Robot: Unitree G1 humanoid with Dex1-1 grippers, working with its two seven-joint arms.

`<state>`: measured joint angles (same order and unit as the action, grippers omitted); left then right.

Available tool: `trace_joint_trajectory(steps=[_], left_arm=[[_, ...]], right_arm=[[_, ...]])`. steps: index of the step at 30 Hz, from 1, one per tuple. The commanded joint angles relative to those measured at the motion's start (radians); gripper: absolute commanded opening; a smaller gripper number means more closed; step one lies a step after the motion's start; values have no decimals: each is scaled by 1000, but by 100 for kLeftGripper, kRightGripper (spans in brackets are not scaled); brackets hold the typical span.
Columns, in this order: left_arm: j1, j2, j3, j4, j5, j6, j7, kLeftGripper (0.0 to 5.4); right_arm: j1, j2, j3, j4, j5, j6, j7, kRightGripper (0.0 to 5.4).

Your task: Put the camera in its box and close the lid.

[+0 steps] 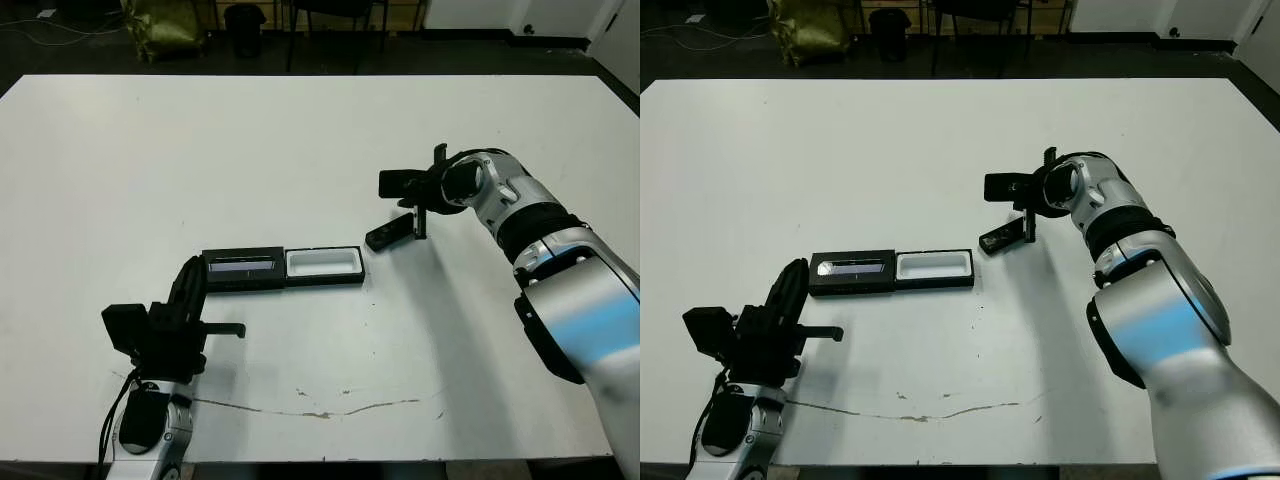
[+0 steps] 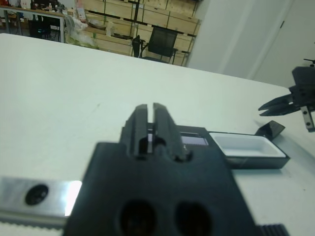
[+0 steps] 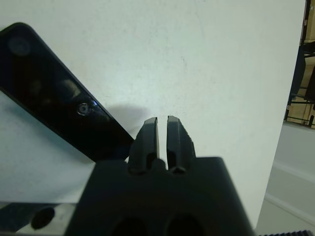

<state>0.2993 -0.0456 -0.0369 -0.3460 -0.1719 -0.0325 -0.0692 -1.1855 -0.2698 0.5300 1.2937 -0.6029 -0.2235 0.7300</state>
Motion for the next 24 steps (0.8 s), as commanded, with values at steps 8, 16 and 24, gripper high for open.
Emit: trace_joint_trajectory(steps=[8, 16, 24], left_arm=[[13, -1, -1, 14, 1, 9, 1, 2], [14, -6, -2, 13, 2, 14, 5, 2], [20, -10, -6, 1, 18, 25, 21, 2]], right_arm=[[36, 1, -2, 11, 4, 14, 23, 0], [53, -3, -9, 10, 11, 7, 28, 0], [53, -18, 10, 4, -7, -20, 24, 0]])
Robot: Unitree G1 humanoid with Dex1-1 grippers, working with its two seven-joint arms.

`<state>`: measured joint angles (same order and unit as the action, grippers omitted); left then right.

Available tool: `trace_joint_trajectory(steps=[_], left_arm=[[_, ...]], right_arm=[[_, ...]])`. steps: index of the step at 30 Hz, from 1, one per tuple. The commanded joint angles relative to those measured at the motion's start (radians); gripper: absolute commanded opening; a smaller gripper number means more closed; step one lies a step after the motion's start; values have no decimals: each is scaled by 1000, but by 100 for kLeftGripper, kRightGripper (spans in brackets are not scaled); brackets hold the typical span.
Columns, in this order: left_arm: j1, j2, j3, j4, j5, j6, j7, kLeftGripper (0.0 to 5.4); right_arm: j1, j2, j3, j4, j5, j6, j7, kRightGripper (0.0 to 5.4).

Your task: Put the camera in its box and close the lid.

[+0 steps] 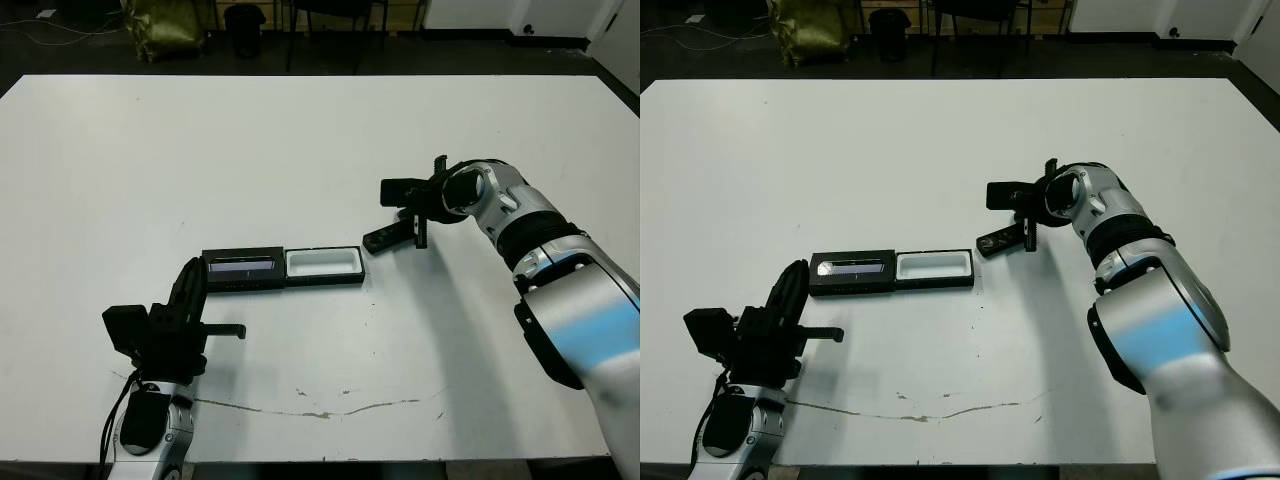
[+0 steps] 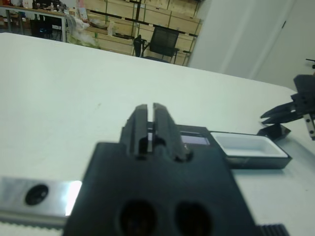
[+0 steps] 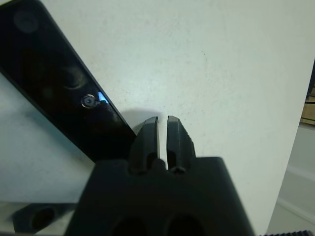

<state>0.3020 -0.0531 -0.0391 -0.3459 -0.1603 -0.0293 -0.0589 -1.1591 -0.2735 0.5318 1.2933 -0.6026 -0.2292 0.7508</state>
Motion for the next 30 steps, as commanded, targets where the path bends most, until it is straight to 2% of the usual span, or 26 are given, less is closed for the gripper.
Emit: trace_joint_trajectory(steps=[1, 4, 9, 22, 30], left_arm=[[19, -4, -4, -3, 4, 26, 12, 2], [20, -4, -4, -6, -2, 26, 10, 2], [18, -3, -2, 4, 0, 15, 8, 2], [24, -14, -5, -12, 0, 29, 21, 2], [20, -17, -1, -5, 4, 27, 21, 2]], right_arm=[[28, -16, 6, 3, -6, -14, 0, 0], [31, -19, -3, 2, 3, -4, -1, 0], [34, -35, 2, -12, 0, -40, 10, 0], [53, -62, -16, -34, 29, -39, 75, 0], [71, -86, -17, -54, 37, -91, 87, 0]])
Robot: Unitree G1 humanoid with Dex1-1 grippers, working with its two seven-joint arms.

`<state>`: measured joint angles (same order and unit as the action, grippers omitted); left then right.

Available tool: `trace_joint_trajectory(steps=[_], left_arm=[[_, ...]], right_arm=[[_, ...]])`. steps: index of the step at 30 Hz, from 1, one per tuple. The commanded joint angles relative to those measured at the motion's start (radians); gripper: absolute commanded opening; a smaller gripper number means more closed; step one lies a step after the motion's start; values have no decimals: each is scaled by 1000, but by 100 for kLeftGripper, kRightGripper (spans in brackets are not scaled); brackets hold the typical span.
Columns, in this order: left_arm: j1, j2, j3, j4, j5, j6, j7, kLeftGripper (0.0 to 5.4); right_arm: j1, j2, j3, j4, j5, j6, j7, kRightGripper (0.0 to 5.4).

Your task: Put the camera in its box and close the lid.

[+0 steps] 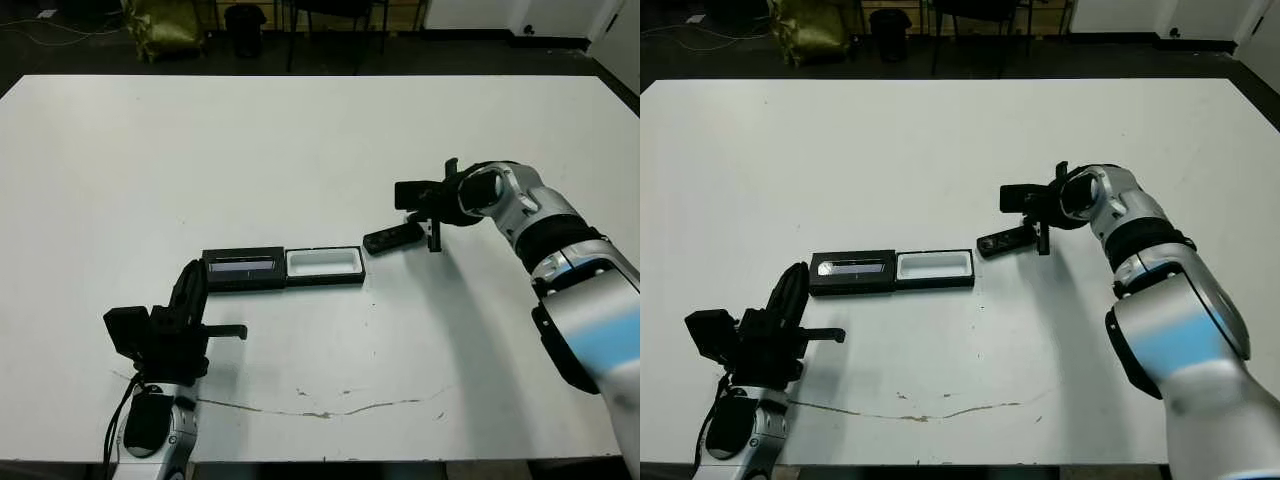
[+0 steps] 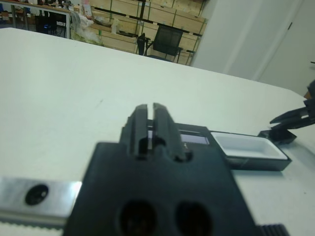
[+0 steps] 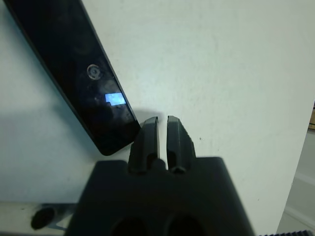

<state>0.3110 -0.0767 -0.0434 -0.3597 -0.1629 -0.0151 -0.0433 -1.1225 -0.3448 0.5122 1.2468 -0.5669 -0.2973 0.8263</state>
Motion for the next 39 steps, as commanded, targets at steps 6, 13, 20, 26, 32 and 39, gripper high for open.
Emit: trace_joint_trajectory(steps=[6, 13, 20, 26, 32, 39], left_arm=[[4, 12, 8, 22, 0, -8, -11, 2], [8, 3, 7, -1, -1, 27, 1, 2], [7, 6, 6, -3, 13, 29, 5, 2], [6, 9, 8, 5, 17, 16, 2, 2], [3, 9, 11, 19, 12, 3, -3, 2], [5, 5, 14, 28, 5, -11, -7, 2]], right_arm=[[40, -26, -5, -18, 15, -36, 46, 0], [50, -48, -12, -49, 36, -57, 91, 0], [76, -75, -39, -91, 87, -91, 159, 0], [96, -93, -56, -137, 115, -36, 206, 0], [133, -115, -68, -201, 144, -39, 252, 0], [169, -136, -58, -288, 147, -33, 289, 0]])
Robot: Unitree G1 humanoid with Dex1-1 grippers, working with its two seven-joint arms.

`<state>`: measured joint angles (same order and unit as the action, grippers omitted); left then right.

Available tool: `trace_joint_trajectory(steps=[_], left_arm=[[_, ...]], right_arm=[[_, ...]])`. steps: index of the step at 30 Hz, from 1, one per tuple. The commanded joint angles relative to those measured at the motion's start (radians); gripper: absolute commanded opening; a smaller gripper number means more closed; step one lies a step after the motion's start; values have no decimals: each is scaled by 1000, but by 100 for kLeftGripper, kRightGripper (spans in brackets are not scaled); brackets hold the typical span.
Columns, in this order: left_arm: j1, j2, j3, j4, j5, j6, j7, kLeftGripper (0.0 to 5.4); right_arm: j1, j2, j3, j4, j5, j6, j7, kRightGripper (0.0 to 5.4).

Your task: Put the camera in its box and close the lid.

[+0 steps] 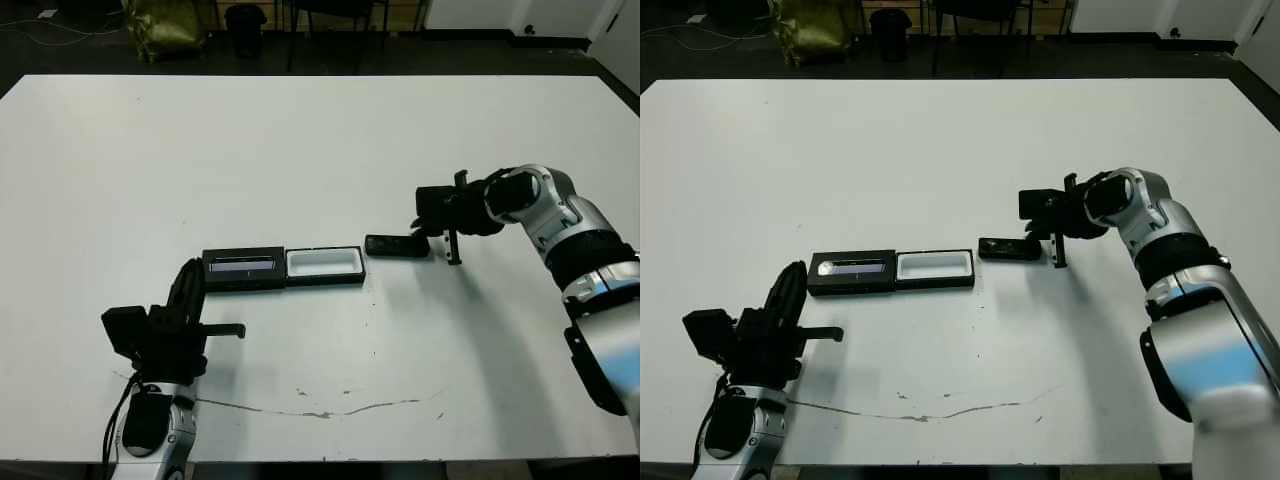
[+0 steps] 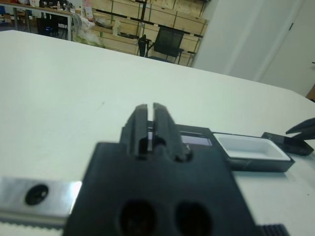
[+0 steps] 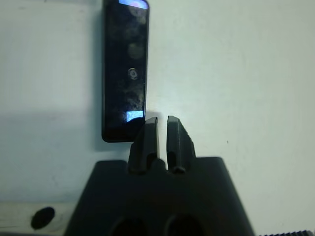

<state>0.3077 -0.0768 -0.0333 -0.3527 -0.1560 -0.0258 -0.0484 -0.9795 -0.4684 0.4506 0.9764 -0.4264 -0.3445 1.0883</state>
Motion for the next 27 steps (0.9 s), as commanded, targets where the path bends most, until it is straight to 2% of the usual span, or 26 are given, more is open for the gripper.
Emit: trace_joint_trajectory(steps=[1, 6, 10, 13, 16, 27], left_arm=[[8, 5, 4, 23, -4, -4, -4, 2], [13, 5, 1, 10, 5, 14, 8, 2], [16, 2, 0, 2, 1, 20, 10, 2], [17, 5, -3, 2, 10, 18, 13, 2], [17, 2, -3, 4, 9, 14, 14, 2], [20, 1, -5, -2, 11, 19, 16, 2]], right_arm=[[29, -12, 1, -22, 11, 28, 35, 0], [42, -13, -9, -40, 35, 56, 67, 0], [58, -26, -6, -57, 40, 7, 61, 0], [66, -31, 3, -75, 32, 9, 61, 0], [73, -29, -1, -90, 45, 53, 88, 0], [119, -47, 18, -216, 47, 103, 126, 0]])
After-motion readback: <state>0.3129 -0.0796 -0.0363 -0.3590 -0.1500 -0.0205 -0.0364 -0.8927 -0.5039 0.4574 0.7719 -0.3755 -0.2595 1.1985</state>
